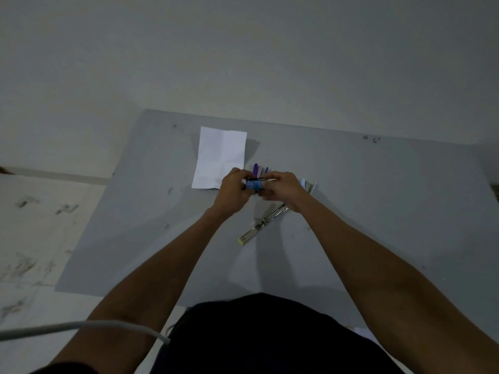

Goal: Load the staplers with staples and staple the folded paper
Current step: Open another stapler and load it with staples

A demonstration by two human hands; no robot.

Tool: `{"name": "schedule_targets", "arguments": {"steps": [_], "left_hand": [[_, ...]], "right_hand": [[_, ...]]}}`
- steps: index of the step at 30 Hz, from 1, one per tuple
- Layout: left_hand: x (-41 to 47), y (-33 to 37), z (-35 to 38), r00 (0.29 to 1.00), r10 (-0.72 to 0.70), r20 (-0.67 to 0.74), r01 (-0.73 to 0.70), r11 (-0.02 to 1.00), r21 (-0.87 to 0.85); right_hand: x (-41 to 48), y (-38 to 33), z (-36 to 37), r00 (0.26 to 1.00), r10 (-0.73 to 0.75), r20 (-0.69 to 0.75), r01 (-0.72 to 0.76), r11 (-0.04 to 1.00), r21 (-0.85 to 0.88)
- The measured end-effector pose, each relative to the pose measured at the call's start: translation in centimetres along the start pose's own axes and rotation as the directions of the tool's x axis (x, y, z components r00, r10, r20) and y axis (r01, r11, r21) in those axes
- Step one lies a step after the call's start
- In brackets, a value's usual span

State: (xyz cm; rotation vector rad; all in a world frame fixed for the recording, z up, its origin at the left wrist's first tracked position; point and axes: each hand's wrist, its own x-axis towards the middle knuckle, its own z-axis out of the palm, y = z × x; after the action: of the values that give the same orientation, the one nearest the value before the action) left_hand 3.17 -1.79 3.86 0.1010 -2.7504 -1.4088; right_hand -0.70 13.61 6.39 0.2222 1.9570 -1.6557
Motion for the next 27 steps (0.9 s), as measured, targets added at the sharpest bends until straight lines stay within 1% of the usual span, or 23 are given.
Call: {"name": "schedule_targets", "arguments": {"steps": [2,4,7,8,10,13,19,21,24,27], "left_hand": [[0.5,0.9,-0.2,0.998,-0.063,-0.007,0.062,0.992,-0.114],[1.0,1.3,-0.3,0.984,-0.178,-0.012,0.169,0.953,-0.251],[1.5,1.5,-0.2,0.937,-0.348,0.015,0.318,0.837,-0.445],[1.6,1.6,-0.1,0.923,-0.383,0.021,0.341,0.795,-0.501],[1.8,2.1,-0.2,0.913,-0.407,0.026,0.348,0.746,-0.567],[1.9,2.3,-0.3,0.91,-0.412,0.044,0.353,0.715,-0.604],[1.8,2.4,-0.3,0.895,-0.439,0.081,0.384,0.662,-0.643],[1.6,2.6,-0.3,0.896,-0.434,0.092,0.383,0.653,-0.653],[1.4,2.9,-0.2,0.898,-0.43,0.099,0.386,0.658,-0.646],[1.3,3.0,-0.2,0.887,-0.451,0.097,0.4,0.649,-0.647]], "right_hand": [[-0.1,-0.8,-0.3,1.0,-0.014,-0.016,0.016,0.995,0.099],[-0.1,-1.2,-0.7,0.999,-0.033,-0.016,0.035,0.988,0.152],[-0.2,-1.5,-1.0,0.999,-0.044,-0.003,0.044,0.984,0.17],[-0.2,-1.6,-1.1,0.999,-0.043,0.001,0.042,0.983,0.18],[-0.2,-1.6,-1.3,0.999,-0.04,0.01,0.037,0.976,0.212],[-0.2,-1.4,-1.6,0.999,-0.032,0.008,0.029,0.968,0.248],[-0.4,-1.4,-2.1,0.999,-0.027,-0.047,0.037,0.972,0.231],[-0.4,-1.4,-2.2,0.995,-0.048,-0.087,0.063,0.982,0.181],[-0.2,-1.5,-2.1,0.986,-0.104,-0.133,0.11,0.993,0.042],[-0.1,-1.7,-2.1,0.978,-0.125,-0.167,0.124,0.992,-0.016]]}}
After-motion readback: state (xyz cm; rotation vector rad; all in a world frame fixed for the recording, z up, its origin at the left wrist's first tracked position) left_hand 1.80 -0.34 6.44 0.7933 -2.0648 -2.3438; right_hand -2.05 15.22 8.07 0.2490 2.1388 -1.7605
